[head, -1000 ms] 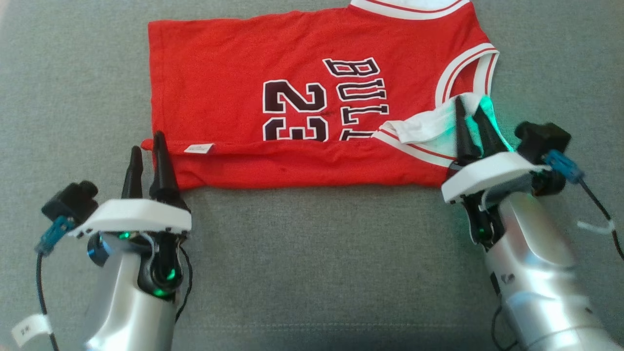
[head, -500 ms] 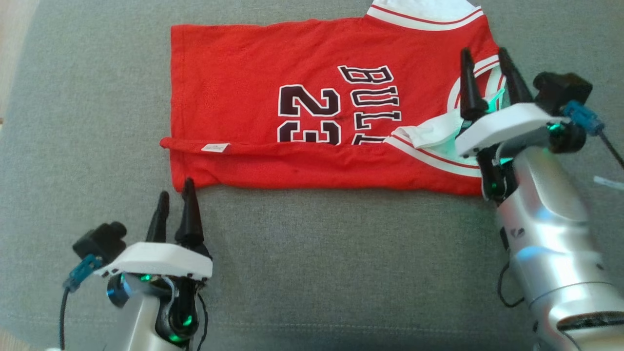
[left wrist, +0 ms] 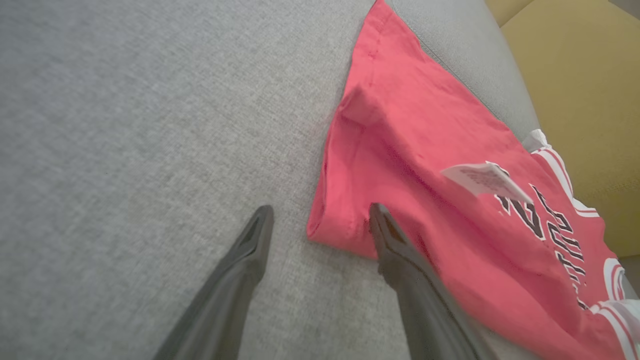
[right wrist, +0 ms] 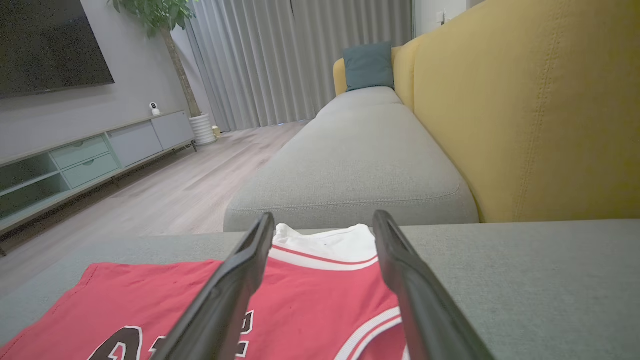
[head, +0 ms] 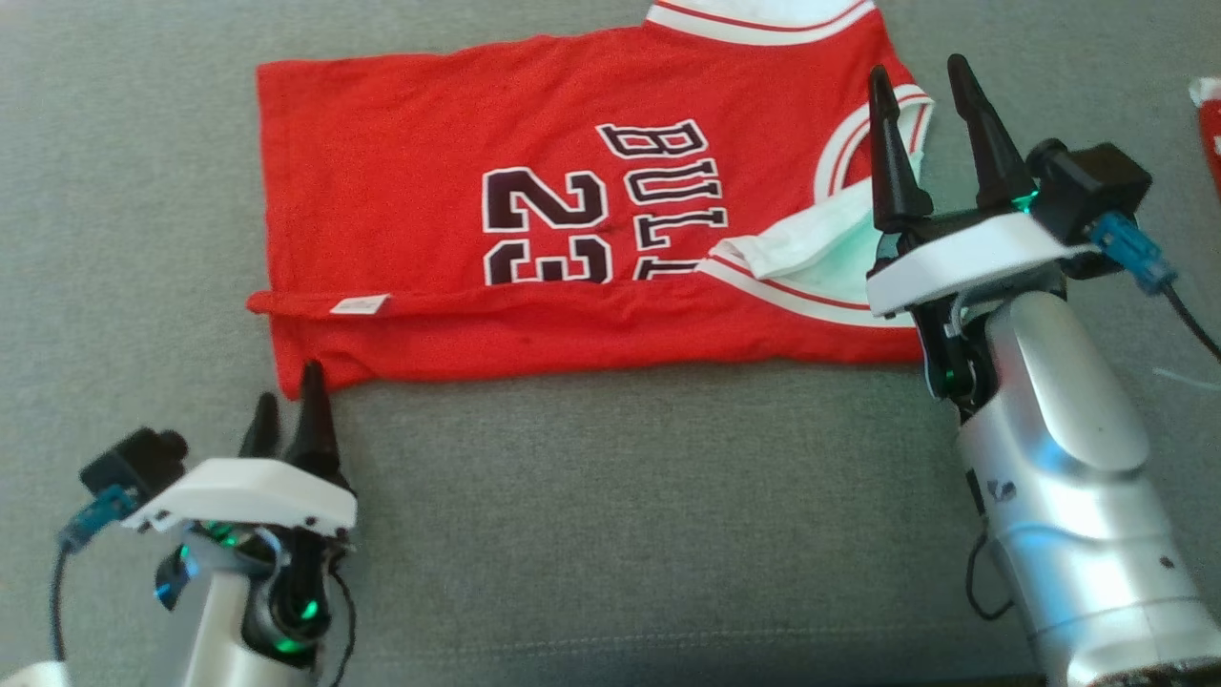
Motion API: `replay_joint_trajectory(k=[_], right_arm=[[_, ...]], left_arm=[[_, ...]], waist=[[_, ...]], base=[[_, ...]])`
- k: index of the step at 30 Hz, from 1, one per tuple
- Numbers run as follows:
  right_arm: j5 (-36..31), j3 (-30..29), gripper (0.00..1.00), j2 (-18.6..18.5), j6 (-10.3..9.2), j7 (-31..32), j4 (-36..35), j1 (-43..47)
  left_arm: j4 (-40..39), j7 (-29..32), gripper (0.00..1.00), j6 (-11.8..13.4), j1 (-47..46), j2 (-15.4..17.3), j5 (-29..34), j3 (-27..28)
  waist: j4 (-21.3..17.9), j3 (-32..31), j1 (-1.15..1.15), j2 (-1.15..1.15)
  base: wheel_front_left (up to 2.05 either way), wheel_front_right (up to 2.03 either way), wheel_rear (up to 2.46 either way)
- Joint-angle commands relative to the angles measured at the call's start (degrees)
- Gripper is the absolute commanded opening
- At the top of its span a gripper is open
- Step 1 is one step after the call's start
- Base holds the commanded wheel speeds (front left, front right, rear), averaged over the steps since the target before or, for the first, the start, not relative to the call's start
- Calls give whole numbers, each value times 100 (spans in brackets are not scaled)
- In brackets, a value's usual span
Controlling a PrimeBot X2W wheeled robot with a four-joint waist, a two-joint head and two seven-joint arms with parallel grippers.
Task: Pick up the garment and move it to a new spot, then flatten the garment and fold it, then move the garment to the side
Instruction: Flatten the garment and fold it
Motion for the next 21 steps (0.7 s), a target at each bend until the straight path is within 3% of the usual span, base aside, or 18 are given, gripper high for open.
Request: replay_joint_trajectory(k=[1, 8, 9, 12, 14, 18, 21], right_arm=[[35, 122, 100, 37, -5, -60, -263, -18], [-44, 107, 100, 37, -5, 10, -888, 310], [-52, 103, 100, 37, -5, 37, -973, 354], [-80, 91, 100, 37, -5, 134, -1217, 489], [-104, 69, 100, 37, -5, 218, -1379, 585], [-221, -83, 100, 37, -5, 488, -1667, 835], [-375, -269, 100, 37, -5, 883, -1765, 1096]], left_arm=[[-50, 88, 100, 41, -111, 108, -44, 201], [-192, 547, 100, 208, -99, 267, -93, 168], [-212, 641, 96, 241, -87, 291, -92, 145], [-298, 957, 56, 334, -28, 352, -109, 67], [-400, 1153, 44, 383, 23, 406, -121, 23], [-701, 1430, 0, 446, 150, 517, -114, -56], [-949, 1508, 0, 475, 229, 585, -107, -65]], waist=[[-51, 33, 0, 0], [-186, 101, 0, 0], [-200, 107, 0, 0], [-233, 109, 0, 0], [-250, 107, 0, 0], [-262, 87, 0, 0], [-242, 71, 0, 0]], base=[[0, 0, 0], [0, 0, 0], [0, 0, 0], [0, 0, 0], [0, 0, 0], [0, 0, 0], [0, 0, 0]])
